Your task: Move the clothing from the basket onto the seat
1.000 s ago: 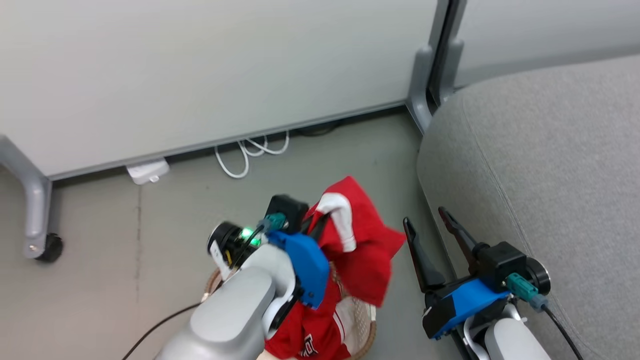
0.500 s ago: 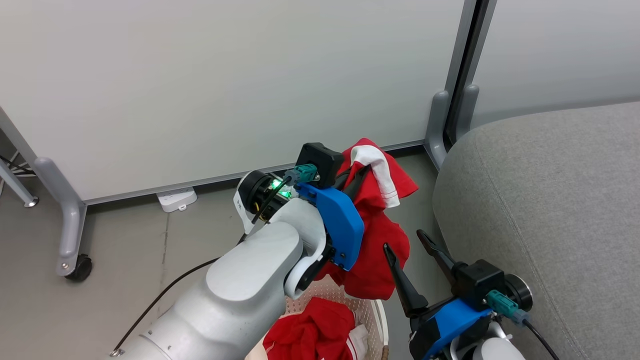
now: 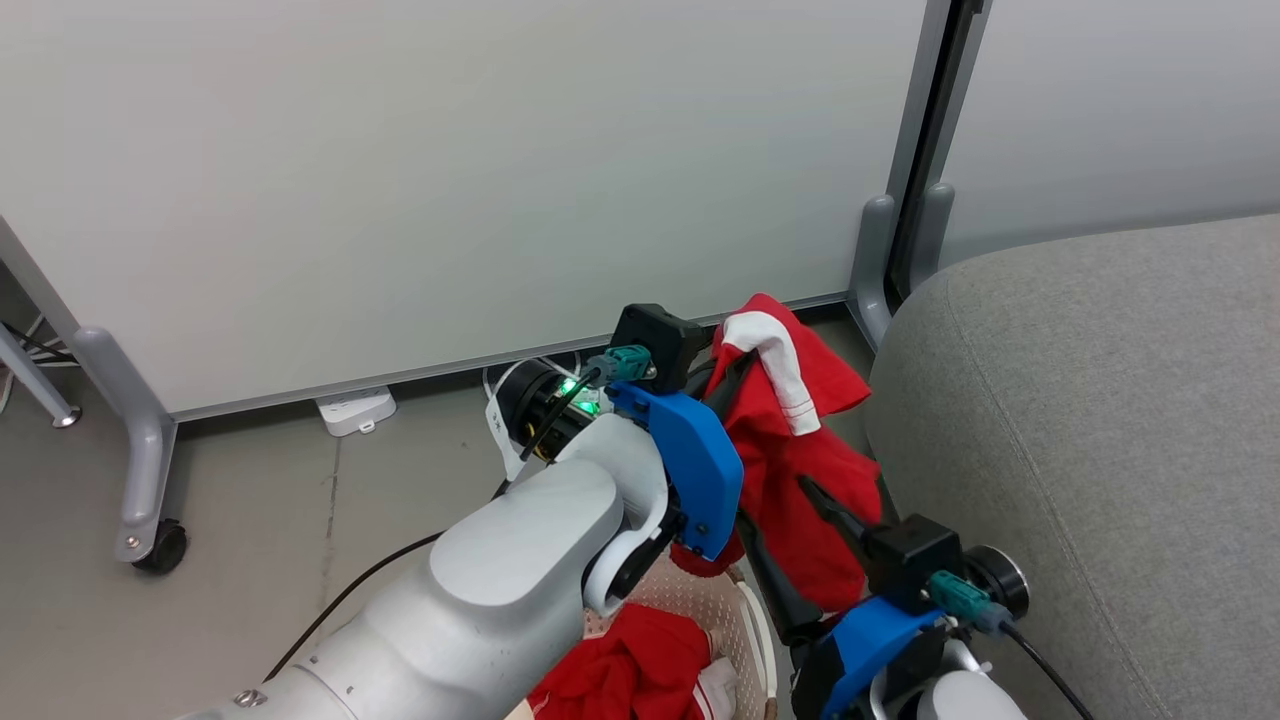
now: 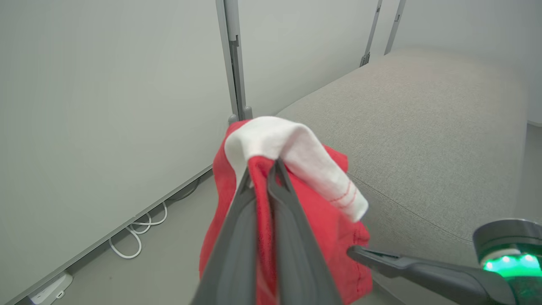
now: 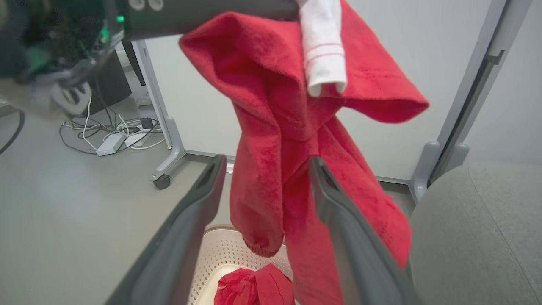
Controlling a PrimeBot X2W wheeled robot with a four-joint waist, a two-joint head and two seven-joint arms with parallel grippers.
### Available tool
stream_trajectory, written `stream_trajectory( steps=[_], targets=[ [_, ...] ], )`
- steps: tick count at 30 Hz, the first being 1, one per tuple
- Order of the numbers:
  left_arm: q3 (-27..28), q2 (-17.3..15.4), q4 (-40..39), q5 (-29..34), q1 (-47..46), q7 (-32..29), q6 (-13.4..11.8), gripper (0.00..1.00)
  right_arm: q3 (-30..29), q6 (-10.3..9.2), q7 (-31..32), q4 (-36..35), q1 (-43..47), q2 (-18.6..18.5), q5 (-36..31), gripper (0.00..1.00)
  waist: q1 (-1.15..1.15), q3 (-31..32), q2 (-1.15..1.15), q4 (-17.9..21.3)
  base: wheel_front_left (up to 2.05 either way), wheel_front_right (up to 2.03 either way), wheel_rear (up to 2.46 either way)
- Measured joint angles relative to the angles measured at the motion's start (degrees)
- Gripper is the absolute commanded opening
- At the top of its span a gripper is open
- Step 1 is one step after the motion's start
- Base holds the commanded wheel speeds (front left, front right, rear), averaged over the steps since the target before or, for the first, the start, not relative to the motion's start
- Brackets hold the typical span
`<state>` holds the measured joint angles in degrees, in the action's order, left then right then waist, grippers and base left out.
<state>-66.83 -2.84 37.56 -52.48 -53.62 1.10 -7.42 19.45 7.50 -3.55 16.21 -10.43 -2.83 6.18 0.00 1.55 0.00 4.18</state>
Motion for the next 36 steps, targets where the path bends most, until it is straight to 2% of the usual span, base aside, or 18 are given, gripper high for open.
stream_trajectory(
  steps=[6,13,16,25,36],
  targets=[
    [-2.1,0.0,-0.8,-2.6,-0.9,0.6,-0.3,0.0,3.1,0.0,1.8,6.9,-6.4,0.0,2.4,1.0,0.0,-0.1,0.0,-0.2,0.0,0.0,0.0],
    [-4.1,0.0,-1.5,-5.0,-2.4,1.4,-0.7,0.0,6.9,0.0,0.4,16.1,-14.3,0.0,6.4,1.0,0.0,-0.2,0.0,-0.9,0.0,0.0,0.0],
    [-4.7,0.0,-1.6,-5.6,-2.9,1.6,-0.8,0.0,8.4,0.0,0.0,19.1,-16.3,0.0,8.1,0.0,0.0,-0.3,0.0,-1.3,0.0,0.0,0.0],
    [-5.9,0.0,-0.6,-7.5,-3.1,2.3,-0.7,0.0,10.7,0.0,-2.2,23.7,-17.5,0.0,9.4,0.0,0.0,-0.3,0.0,-1.7,0.0,0.0,0.0],
    [-6.2,0.0,0.3,-8.8,-3.9,3.1,-0.5,0.0,10.7,0.0,-3.8,24.6,-18.1,0.0,8.9,0.0,0.0,0.1,0.0,-0.7,0.0,0.0,0.0]
  ],
)
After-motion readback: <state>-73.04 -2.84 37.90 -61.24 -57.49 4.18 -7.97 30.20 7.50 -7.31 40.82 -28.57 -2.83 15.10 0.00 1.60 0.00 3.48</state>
